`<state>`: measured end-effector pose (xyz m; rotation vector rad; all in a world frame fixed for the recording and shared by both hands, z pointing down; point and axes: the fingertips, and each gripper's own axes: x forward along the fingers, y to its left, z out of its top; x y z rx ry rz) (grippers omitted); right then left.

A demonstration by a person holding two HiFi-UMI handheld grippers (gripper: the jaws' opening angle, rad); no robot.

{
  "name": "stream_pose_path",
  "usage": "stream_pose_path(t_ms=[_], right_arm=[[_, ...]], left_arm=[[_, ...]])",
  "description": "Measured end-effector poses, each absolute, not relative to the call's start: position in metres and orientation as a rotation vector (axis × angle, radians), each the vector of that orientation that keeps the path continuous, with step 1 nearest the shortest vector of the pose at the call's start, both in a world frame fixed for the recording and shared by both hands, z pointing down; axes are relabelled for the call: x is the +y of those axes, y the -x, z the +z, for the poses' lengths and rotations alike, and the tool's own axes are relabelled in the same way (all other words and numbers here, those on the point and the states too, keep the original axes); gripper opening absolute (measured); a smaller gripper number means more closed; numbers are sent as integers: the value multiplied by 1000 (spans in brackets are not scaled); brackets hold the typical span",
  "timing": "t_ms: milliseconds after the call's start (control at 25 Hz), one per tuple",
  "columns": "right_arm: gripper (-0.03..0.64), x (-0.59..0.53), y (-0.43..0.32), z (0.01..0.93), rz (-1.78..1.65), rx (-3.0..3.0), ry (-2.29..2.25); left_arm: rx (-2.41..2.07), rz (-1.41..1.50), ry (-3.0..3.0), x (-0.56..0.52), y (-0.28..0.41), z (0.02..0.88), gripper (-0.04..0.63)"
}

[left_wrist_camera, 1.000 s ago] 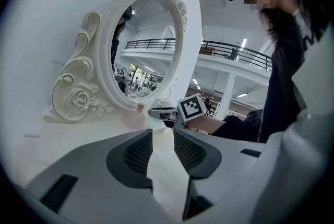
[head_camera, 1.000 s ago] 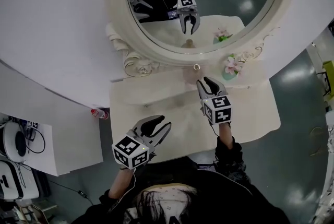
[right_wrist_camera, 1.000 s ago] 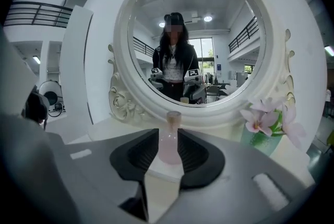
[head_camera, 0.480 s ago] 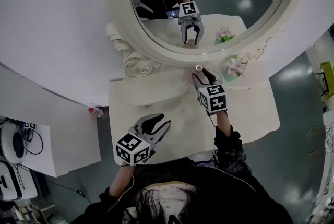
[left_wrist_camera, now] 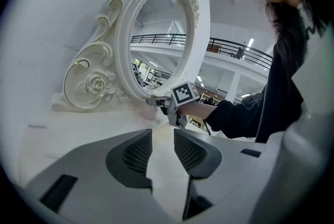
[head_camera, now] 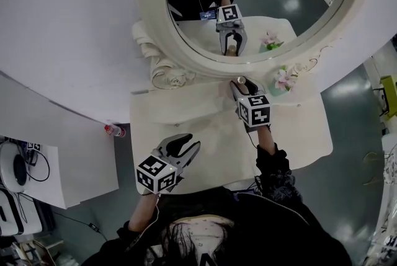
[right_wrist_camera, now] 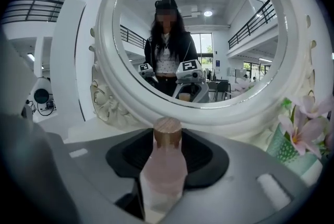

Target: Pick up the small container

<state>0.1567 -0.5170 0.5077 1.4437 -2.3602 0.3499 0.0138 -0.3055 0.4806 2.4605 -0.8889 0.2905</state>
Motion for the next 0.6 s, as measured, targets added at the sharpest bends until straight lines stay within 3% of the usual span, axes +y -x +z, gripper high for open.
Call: stream_pose_path(t_ms=[600], right_arm=[[150,-505,-155,504,386,-2370,-1513]], left_arm=[[-875,287,-2396,-292,-1,501,118]])
